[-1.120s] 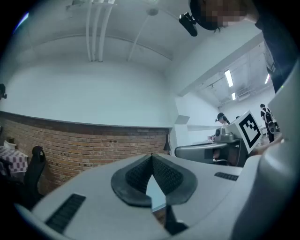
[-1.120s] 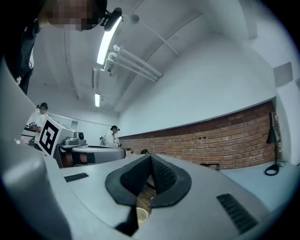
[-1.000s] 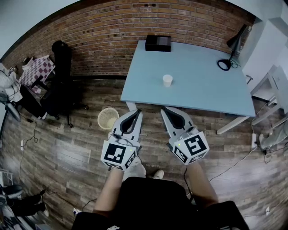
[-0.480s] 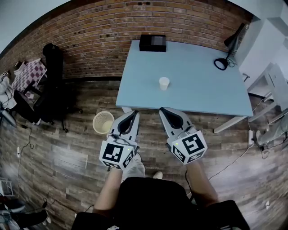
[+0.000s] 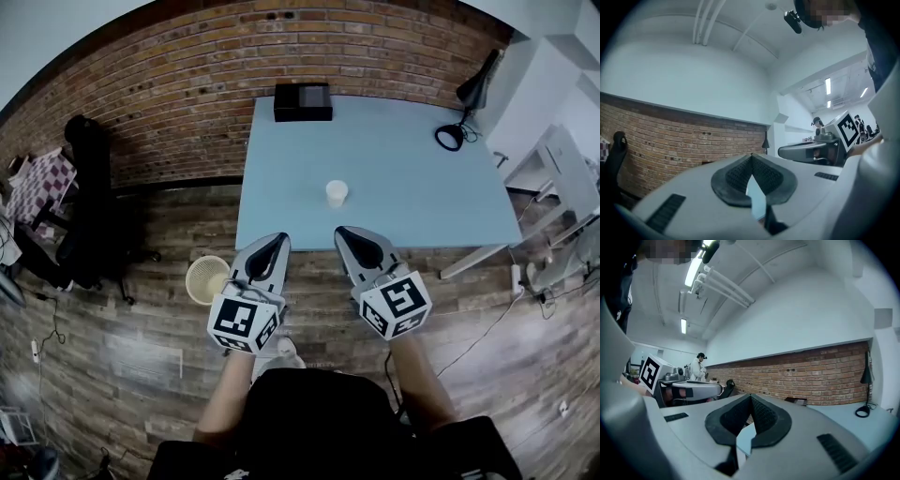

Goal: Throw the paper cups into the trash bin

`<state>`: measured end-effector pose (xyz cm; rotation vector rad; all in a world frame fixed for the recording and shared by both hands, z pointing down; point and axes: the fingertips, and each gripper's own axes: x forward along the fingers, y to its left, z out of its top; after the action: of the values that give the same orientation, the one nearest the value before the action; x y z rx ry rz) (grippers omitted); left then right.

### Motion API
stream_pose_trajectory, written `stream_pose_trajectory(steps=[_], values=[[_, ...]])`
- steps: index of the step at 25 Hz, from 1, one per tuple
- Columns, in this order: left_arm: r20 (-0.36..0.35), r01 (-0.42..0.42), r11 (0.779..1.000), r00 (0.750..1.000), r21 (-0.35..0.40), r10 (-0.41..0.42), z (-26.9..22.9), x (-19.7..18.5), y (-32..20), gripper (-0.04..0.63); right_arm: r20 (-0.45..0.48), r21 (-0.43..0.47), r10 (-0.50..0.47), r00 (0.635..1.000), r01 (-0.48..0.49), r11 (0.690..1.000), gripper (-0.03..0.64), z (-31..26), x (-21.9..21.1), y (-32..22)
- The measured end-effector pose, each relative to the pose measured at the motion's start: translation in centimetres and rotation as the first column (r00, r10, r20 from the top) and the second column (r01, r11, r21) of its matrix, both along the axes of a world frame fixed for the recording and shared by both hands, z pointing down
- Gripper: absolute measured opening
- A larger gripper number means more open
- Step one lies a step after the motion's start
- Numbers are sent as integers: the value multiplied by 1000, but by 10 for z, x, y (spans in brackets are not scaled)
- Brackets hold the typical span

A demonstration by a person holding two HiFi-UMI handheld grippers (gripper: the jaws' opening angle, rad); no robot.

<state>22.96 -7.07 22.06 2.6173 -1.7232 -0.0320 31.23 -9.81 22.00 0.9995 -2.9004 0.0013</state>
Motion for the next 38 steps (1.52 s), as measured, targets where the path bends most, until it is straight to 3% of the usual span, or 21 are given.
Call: stream_pose_trajectory(steps=[12, 21, 30, 38], values=[[1, -123, 992, 992, -30, 123, 13, -52, -61, 2, -36, -36, 148, 988, -150, 988, 6, 14, -37, -58], [-51, -180, 982, 983, -61, 177, 29, -77, -82, 2, -100, -69, 226, 969, -234, 970, 6, 36, -43, -71], [-74, -137, 984, 989, -114, 129, 48, -93, -98, 2, -177, -142, 236, 956, -262, 955, 6, 72, -35, -97], [-56, -77, 985, 996, -153, 69, 61, -90, -121, 2, -209, -210, 162, 964, -206, 956, 6, 103, -24, -137]])
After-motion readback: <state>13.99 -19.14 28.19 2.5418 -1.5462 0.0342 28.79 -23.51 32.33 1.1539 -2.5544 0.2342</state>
